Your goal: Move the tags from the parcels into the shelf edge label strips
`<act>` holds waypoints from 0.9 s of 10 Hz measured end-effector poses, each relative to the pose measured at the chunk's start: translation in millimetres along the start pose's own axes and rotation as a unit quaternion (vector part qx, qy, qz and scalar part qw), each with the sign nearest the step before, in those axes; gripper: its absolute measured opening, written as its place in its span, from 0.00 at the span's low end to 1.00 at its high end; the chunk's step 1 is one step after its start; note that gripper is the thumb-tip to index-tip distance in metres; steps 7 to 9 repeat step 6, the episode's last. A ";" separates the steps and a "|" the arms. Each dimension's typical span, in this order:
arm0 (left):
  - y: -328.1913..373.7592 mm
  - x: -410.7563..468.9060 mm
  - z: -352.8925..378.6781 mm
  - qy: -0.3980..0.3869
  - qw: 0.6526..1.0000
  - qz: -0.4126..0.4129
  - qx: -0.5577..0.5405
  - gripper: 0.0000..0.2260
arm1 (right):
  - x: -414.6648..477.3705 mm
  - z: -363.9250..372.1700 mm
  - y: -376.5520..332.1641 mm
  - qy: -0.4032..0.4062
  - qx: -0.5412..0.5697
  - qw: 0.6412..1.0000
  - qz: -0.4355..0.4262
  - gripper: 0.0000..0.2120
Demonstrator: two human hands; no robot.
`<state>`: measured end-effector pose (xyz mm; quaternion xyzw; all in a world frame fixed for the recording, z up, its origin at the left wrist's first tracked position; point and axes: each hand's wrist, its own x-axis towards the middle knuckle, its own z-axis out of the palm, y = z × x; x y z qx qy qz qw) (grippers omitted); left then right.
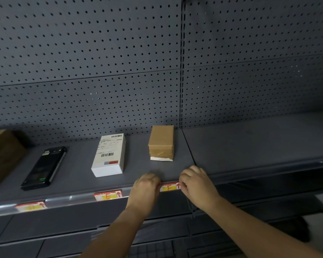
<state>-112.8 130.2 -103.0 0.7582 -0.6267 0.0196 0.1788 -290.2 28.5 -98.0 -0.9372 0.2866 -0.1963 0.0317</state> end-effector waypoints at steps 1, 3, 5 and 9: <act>0.4 1.0 -0.5 -0.001 1.000 -0.003 -0.006 0.05 | 0.9 -2.4 0.6 -0.010 -0.002 1.000 0.002 0.01; -0.5 3.6 -3.0 -0.019 1.000 -0.014 -0.014 0.04 | 4.2 -5.0 0.9 -0.035 -0.003 0.999 -0.004 0.05; 2.2 1.5 -10.8 0.019 0.999 0.000 -0.028 0.02 | 7.3 -11.9 -0.9 -0.032 0.013 0.999 0.005 0.07; 3.9 -25.5 -15.5 0.083 0.995 0.017 -0.058 0.07 | -22.6 -13.3 -3.3 0.016 0.058 0.997 0.054 0.05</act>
